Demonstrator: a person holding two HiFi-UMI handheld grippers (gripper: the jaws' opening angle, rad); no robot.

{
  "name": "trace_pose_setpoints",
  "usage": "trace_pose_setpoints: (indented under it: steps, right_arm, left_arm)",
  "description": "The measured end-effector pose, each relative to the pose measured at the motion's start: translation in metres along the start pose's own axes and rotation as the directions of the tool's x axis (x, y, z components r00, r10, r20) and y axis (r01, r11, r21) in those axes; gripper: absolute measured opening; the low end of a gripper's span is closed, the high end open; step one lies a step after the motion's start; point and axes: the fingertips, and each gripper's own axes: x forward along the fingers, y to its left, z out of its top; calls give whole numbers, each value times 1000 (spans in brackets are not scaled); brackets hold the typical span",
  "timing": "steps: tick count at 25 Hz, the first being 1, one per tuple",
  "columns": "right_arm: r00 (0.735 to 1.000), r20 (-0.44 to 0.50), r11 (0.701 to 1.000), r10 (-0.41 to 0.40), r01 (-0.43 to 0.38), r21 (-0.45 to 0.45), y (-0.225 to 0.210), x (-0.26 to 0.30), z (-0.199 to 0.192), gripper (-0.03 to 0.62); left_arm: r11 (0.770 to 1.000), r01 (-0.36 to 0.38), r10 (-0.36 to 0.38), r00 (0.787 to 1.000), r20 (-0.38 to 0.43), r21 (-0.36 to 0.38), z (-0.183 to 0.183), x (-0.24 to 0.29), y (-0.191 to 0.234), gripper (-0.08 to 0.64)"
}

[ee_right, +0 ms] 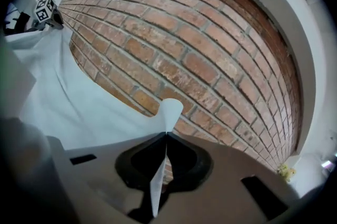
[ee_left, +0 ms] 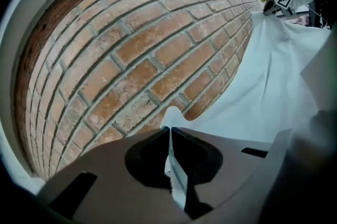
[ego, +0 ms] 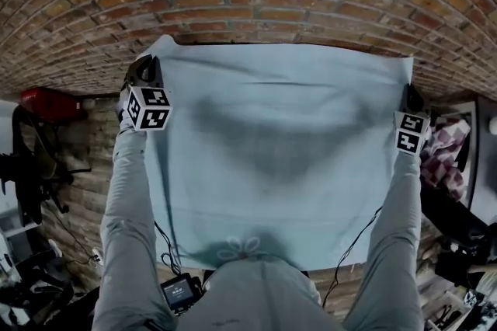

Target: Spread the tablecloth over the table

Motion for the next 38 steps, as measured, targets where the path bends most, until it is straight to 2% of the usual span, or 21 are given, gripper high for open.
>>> trace_pose_setpoints:
  steps: [3,6,7,9,11,14,18,27,31,34,38]
  right_arm:
    - [998,-51,999,40,-39,17,14,10,-12,23]
    - [993,-90,996,76,-71,55,24,15,-21,25]
    - [991,-96,994,88,-81,72,27,15,-23,25]
    - [989,-104,991,103,-93,101,29,14,-27,32]
    - [988,-105,988,110,-96,124,29,12,-30,97]
    - [989,-96,982,110,-94,162,27,3,-30,144]
    - [992,-74,979,102,-87,182,23,-14,-29,149]
    - [992,14,969,121,-122,217,29,-88,-15,149]
    - [986,68,962,151,-163,218,52,-133,-4,149]
    - [978,108,954,177,-197,224,80,-167,4,149]
    - [957,163,942,241,-271,199,126,-208,21,149]
  left_arm:
    - [999,32,-34,998,-44,-35,-13,12,-5,25]
    - [993,61,-68,996,-66,-105,-25,15,-9,30]
    - [988,65,-75,995,-66,-137,-28,14,-9,47]
    - [977,82,-96,994,-60,-197,-33,12,-10,143]
    - [968,103,-117,992,-48,-230,-33,7,-11,176]
    - [967,120,-128,991,-22,-224,-29,-3,-12,209]
    - [966,129,-134,991,-4,-225,-30,-20,-12,207]
    - [947,125,-134,991,-9,-296,-50,-90,-10,207]
    - [947,110,-122,992,-23,-301,-65,-132,-18,207]
    - [939,110,-125,992,-24,-326,-78,-164,-26,207]
    - [930,114,-131,991,-26,-350,-98,-210,-38,207]
